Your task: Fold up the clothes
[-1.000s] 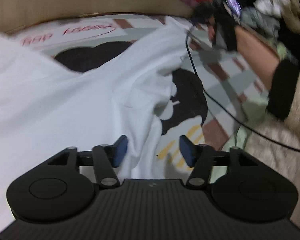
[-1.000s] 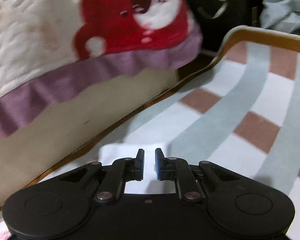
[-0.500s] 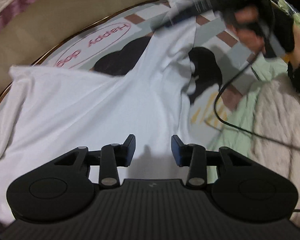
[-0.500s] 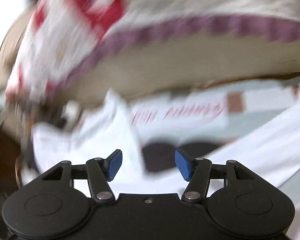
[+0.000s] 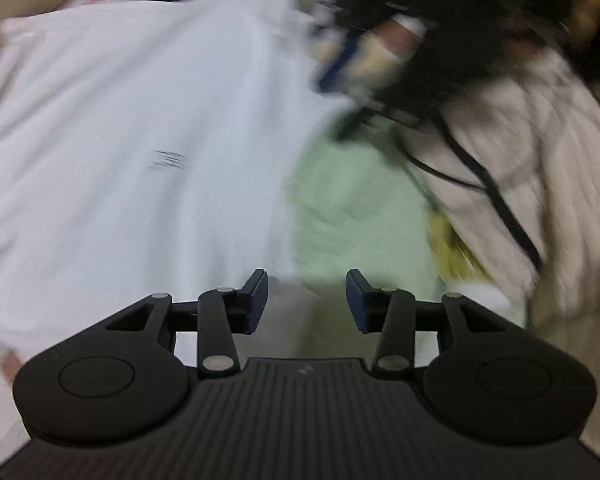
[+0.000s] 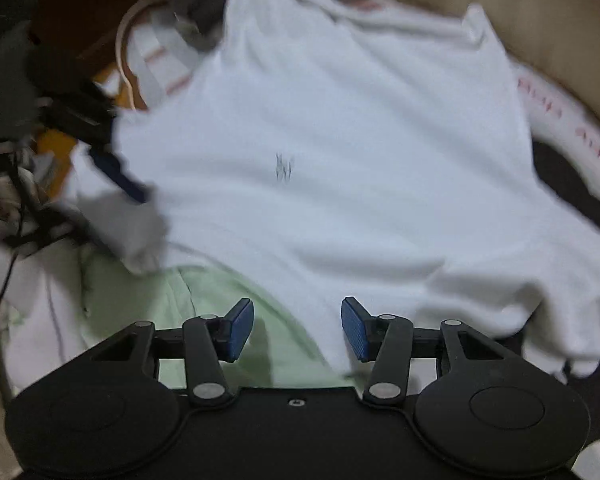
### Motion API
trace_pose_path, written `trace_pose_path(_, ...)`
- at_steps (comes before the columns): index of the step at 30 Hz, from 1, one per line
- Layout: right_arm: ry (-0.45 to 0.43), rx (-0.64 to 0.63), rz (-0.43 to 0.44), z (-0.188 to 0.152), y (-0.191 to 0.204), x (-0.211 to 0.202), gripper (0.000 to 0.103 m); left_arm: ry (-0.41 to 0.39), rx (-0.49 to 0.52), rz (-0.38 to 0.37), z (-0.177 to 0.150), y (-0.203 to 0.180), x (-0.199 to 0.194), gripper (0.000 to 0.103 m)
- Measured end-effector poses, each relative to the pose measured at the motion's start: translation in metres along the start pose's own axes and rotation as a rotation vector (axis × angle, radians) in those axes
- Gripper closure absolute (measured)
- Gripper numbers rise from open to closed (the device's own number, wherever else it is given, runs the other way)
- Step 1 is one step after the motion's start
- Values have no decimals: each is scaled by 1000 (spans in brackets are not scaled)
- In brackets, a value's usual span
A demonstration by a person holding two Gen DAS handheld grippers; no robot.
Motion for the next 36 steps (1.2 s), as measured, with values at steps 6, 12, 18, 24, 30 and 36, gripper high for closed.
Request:
trace_pose_path(6,45,-74,-83,4,4,26,48,26,87,146,-19,-11,15,51)
trace_pose_path(12,57,-138,-108,5,-1,48,74,56,29,254,-29,-3,27,49)
trace_pose_path(18,-39,24,32,5,-35,22,91,49,-40,182,-23,1,15,96)
trace_pose_path(24,-53,23,6,-6,-36,8,86,-63,-264,123,1,46,-30,96)
trace_pose_path(30,-48,72,4,-12,-46,12,65,-93,-351,147,-6,83,-40,96)
trace_pose_path(36,-133,2,19,0,-19,10,48,-116,-429,136,2,92,-45,97)
Point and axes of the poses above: each gripper's, at about its wrist camera, not at the fingertips, and x roughly the way its jaws point, y to its left, z to its top, the point moved 2 cm from there along x, roughly the way its jaws point, and after that the axes turned 3 degrees about -x, right-handed, at the moved point
